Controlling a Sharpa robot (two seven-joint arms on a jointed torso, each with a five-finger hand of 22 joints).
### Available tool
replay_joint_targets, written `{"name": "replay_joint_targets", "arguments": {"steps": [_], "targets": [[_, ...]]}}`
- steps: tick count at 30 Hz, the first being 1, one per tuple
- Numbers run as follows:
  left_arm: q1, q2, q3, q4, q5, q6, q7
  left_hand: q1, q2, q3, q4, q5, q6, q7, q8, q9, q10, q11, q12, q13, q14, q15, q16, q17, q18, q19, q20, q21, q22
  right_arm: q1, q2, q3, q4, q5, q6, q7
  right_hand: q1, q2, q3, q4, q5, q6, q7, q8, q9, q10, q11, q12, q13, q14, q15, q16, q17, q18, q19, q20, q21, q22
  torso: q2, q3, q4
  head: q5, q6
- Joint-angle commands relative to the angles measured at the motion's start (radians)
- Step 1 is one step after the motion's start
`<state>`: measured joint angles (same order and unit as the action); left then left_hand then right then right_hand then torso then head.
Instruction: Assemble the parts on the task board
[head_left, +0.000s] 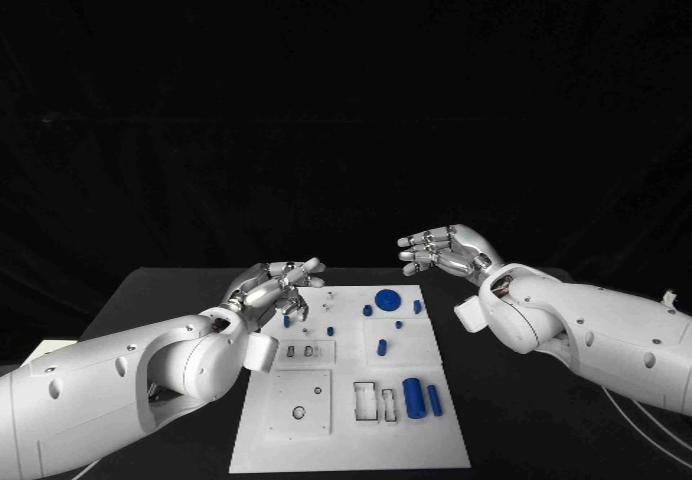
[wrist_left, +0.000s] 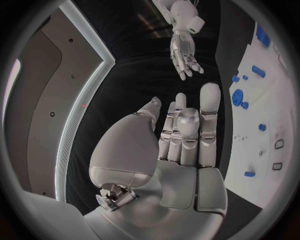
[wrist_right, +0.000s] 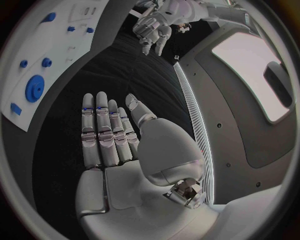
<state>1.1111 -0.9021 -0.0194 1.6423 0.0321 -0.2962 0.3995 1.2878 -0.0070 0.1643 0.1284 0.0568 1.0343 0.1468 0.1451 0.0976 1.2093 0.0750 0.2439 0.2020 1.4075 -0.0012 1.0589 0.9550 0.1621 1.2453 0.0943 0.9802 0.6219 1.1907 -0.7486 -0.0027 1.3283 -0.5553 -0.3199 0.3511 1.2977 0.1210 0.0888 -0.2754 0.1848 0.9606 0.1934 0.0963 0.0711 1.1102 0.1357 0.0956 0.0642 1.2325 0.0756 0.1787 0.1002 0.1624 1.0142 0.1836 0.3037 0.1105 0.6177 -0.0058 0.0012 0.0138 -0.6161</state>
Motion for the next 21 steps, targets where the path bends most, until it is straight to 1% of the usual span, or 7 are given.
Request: {"name": "replay_joint_targets", "arguments": {"steps": [1,5,6,8,9,11,21], "targets": [[0.001,-0.029,0.0,0.061,0.08,0.108,0.002,-0.012,-0.001,0.006,-0.001,-0.002,-0.007,0.009,-0.008,-0.001,-0.015,0.003,0.006,0.009,-0.016,0.002,0.01,0.013,-0.011,-0.015,0.007,0.023,0.019,0.025,0.009,0.003,-0.016,-0.354,0.06,-0.095,0.039,-0.059,0.039,-0.014,0.019,0.095,-0.04,0.005,0.006,0.126,-0.059,-0.013,0.004,0.281,-0.091,0.163,0.102,0.021,0.265,-0.106,0.192,0.085,0.045,-0.0058,0.0147,-0.013,0.012],[0.003,-0.061,0.002,0.116,0.101,0.115,0.01,-0.018,-0.001,0.008,-0.005,-0.001,-0.017,0.015,-0.016,-0.002,-0.032,0.009,0.005,0.018,-0.036,0.007,-0.004,0.001,-0.005,-0.047,0.013,0.022,0.003,0.051,0.02,0.005,-0.025,-0.567,0.073,-0.151,0.005,-0.074,0.069,-0.013,0.058,0.106,-0.053,-0.015,0.005,0.147,-0.065,-0.032,0.006,0.282,-0.107,0.432,0.268,0.015,0.359,-0.122,0.321,0.156,0.068,-0.0115,0.0282,-0.024,0.019],[0.004,-0.068,0.002,0.128,0.104,0.116,0.011,-0.019,-0.002,0.008,-0.006,-0.001,-0.018,0.016,-0.018,-0.003,-0.036,0.01,0.004,0.02,-0.039,0.008,-0.006,0.0,-0.004,-0.053,0.015,0.021,0.0,0.058,0.023,0.005,-0.026,-0.624,0.074,-0.169,-0.005,-0.083,0.084,-0.016,0.061,0.108,-0.053,-0.022,0.005,0.146,-0.068,-0.032,0.006,0.287,-0.106,0.584,0.411,0.01,0.369,-0.123,0.373,0.2,0.074,-0.0123,0.0312,-0.026,0.021],[0.005,-0.082,0.004,0.15,0.108,0.116,0.013,-0.02,-0.002,0.009,-0.006,-0.001,-0.021,0.018,-0.02,-0.003,-0.04,0.012,0.004,0.022,-0.042,0.009,-0.007,0.0,-0.003,-0.059,0.016,0.022,-0.002,0.071,0.028,0.007,-0.025,-0.731,0.077,-0.207,-0.028,-0.101,0.118,-0.012,0.068,0.113,-0.053,-0.03,0.006,0.133,-0.065,-0.035,0.006,0.277,-0.104,0.727,0.554,-0.021,0.405,-0.125,0.593,0.462,0.086,-0.0148,0.0374,-0.032,0.025],[0.006,-0.088,0.005,0.159,0.11,0.118,0.013,-0.022,-0.002,0.008,-0.007,-0.002,-0.022,0.018,-0.02,-0.003,-0.041,0.012,0.004,0.023,-0.043,0.01,-0.007,0.0,-0.002,-0.062,0.017,0.022,-0.003,0.076,0.03,0.008,-0.023,-0.772,0.08,-0.224,-0.037,-0.114,0.134,-0.013,0.074,0.114,-0.053,-0.032,0.007,0.13,-0.062,-0.034,0.007,0.267,-0.103,0.76,0.586,-0.031,0.415,-0.124,0.669,0.55,0.09,-0.0154,0.0393,-0.034,0.025],[0.009,-0.102,0.007,0.177,0.112,0.125,0.012,-0.026,-0.002,0.007,-0.006,-0.002,-0.025,0.02,-0.023,-0.004,-0.047,0.014,0.004,0.026,-0.046,0.012,-0.009,0.0,-0.002,-0.069,0.019,0.024,-0.003,0.088,0.032,0.01,-0.012,-0.869,0.091,-0.268,-0.048,-0.121,0.152,-0.01,0.066,0.114,-0.051,-0.031,0.007,0.111,-0.064,-0.035,0.005,0.259,-0.1,0.788,0.618,-0.039,0.406,-0.12,0.718,0.611,0.103,-0.0173,0.047,-0.038,0.029],[0.022,-0.163,0.012,0.235,0.115,0.127,0.018,-0.036,-0.004,0.001,-0.006,-0.002,-0.031,0.024,-0.027,-0.004,-0.058,0.018,0.004,0.032,-0.05,0.015,-0.007,0.004,0.0,-0.081,0.023,0.03,-0.001,0.135,0.039,0.015,0.055,-1.177,0.171,-0.429,-0.096,-0.167,0.169,0.009,0.007,0.113,-0.07,-0.032,0.013,0.056,-0.066,-0.032,0.013,0.275,-0.098,0.993,0.855,-0.052,0.404,-0.111,0.873,0.789,0.144,-0.0286,0.0759,-0.059,0.042]]}}
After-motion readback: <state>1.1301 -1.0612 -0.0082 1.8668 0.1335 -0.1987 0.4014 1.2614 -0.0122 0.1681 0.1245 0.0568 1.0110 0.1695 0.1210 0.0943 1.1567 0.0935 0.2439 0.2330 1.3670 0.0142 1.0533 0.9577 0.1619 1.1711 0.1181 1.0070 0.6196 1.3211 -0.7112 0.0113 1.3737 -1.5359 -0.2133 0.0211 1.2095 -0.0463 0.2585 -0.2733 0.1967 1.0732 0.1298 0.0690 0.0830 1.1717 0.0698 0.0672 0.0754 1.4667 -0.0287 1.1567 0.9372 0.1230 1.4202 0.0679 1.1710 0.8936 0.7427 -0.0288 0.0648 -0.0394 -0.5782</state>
